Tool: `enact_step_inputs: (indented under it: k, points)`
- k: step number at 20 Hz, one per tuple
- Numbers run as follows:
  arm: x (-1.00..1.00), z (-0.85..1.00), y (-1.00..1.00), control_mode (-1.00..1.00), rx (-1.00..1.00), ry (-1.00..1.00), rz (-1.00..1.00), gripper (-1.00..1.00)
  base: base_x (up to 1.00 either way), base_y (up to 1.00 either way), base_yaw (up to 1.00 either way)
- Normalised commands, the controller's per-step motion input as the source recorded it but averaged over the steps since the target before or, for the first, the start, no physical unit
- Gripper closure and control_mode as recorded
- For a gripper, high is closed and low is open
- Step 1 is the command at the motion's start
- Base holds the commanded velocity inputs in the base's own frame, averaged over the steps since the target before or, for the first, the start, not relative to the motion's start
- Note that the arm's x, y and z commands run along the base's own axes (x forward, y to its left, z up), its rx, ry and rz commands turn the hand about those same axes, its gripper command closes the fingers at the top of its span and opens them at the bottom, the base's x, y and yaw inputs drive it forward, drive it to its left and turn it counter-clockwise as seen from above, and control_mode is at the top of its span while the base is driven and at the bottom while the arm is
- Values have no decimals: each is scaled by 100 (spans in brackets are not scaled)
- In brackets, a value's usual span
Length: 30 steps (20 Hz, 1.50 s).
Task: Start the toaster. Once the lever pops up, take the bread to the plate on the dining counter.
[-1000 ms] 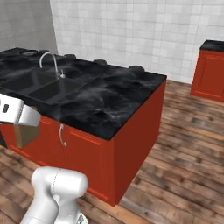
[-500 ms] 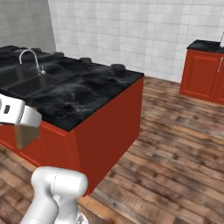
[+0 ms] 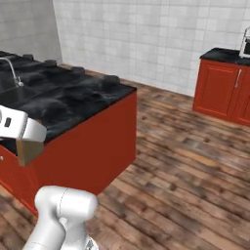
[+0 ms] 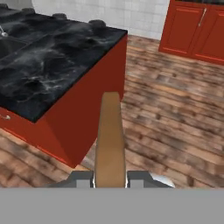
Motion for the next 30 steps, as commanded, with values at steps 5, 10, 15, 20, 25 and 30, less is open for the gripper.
enact_step_inputs:
  k: [5, 10, 15, 20, 25, 30]
  points:
    - [0, 0, 0, 100, 0, 0, 0, 100, 84, -100, 21]
    - [0, 0, 0, 100, 0, 0, 0, 100, 89, -100, 23]
    - [0, 0, 0, 100, 0, 0, 0, 100, 84, -100, 24]
    - [0, 0, 0, 100, 0, 0, 0, 100, 77, -100, 27]
    - [0, 0, 0, 100, 0, 0, 0, 100, 72, -100, 29]
    - [0, 0, 0, 100, 0, 0, 0, 100, 67, -100, 30]
